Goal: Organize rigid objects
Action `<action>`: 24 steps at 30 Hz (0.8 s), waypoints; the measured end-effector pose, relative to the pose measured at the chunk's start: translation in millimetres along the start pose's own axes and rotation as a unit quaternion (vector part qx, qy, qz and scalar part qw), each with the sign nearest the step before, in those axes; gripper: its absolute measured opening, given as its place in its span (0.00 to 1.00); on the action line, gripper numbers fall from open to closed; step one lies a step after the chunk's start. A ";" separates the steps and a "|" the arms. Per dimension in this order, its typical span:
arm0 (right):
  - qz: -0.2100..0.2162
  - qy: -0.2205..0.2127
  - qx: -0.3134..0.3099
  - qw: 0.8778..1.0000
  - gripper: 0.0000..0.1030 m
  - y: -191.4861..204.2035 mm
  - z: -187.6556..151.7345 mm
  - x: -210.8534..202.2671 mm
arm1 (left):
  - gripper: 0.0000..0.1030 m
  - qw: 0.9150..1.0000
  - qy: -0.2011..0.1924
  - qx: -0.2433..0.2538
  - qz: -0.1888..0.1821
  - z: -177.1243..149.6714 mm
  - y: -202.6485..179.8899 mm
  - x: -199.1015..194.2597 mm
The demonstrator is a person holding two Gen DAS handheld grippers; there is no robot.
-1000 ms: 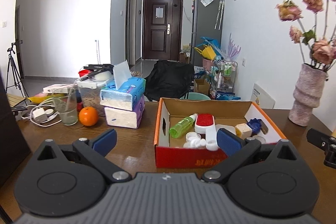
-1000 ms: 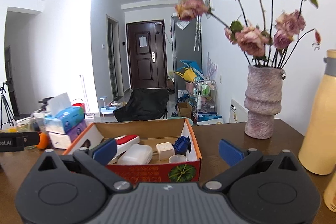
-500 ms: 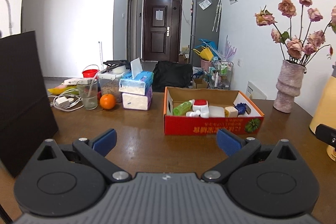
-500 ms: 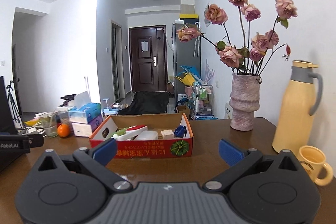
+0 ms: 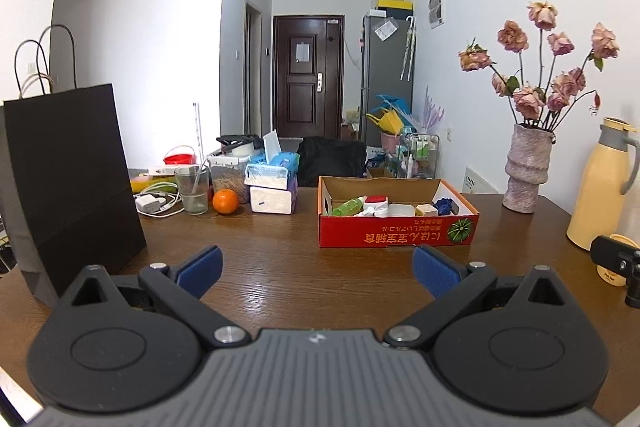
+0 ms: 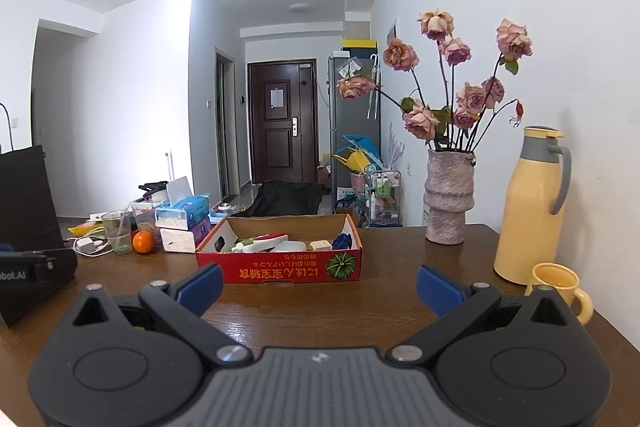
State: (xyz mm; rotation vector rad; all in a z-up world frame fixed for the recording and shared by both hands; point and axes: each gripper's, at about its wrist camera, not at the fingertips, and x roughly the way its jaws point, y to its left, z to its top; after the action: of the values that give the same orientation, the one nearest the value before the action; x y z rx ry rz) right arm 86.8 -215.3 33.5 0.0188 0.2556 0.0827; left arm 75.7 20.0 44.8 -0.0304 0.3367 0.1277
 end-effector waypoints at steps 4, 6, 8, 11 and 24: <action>-0.004 -0.006 0.000 1.000 1.00 0.2 -3.9 -17.8 | 1.00 1.000 -0.005 0.002 -0.007 -4.9 -2.5 -14.5; -0.006 -0.007 -0.001 1.000 1.00 -0.5 -6.0 -24.6 | 1.00 1.000 -0.007 0.003 -0.010 -7.5 -3.8 -19.6; -0.008 -0.009 0.000 1.000 1.00 -1.1 -8.2 -30.1 | 1.00 1.000 -0.007 0.004 -0.012 -9.4 -5.2 -23.6; -0.008 -0.009 0.000 1.000 1.00 -1.9 -10.4 -35.5 | 1.00 1.000 -0.007 0.004 -0.013 -11.9 -5.7 -27.9; -0.007 -0.009 -0.003 1.000 1.00 -0.3 -12.7 -41.6 | 1.00 1.000 -0.007 0.005 -0.013 -16.1 -3.1 -34.4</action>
State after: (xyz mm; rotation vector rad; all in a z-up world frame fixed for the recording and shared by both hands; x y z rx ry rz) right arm 43.5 -219.1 31.7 0.0117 0.2370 0.0695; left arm 38.7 11.9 41.1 -0.0250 0.3233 0.0999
